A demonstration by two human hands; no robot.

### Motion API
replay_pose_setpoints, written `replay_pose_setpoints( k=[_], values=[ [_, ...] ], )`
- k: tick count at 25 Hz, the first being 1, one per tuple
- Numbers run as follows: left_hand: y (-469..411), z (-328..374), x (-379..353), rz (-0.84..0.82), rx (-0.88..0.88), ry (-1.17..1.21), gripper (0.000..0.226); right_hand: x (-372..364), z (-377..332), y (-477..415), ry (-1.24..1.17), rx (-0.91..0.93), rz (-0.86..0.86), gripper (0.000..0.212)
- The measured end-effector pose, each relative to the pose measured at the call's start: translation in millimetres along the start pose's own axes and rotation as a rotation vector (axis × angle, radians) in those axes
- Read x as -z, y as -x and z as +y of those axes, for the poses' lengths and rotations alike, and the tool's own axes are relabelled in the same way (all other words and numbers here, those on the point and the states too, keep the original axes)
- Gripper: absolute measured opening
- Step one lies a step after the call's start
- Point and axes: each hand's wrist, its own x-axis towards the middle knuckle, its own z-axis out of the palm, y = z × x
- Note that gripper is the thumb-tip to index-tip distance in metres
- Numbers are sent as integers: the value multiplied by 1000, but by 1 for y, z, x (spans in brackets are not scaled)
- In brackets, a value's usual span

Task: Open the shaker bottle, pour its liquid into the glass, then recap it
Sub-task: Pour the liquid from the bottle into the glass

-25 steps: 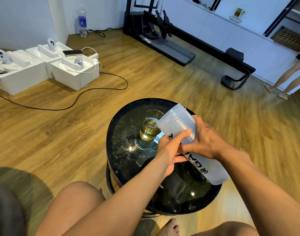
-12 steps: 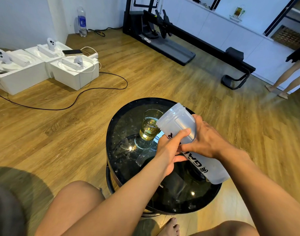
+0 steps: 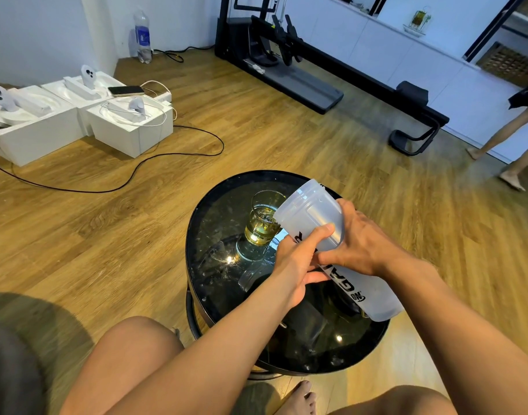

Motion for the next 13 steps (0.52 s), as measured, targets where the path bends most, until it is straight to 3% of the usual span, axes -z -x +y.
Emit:
replay_pose_setpoints(
  k=[6,13],
  values=[
    [0,-1,0,1,12,17,53,2,-2,1,-5,-4,-9,116],
    [0,-1,1,-1,7,17,57,2,-2,1,-1,0,-16,116]
  ],
)
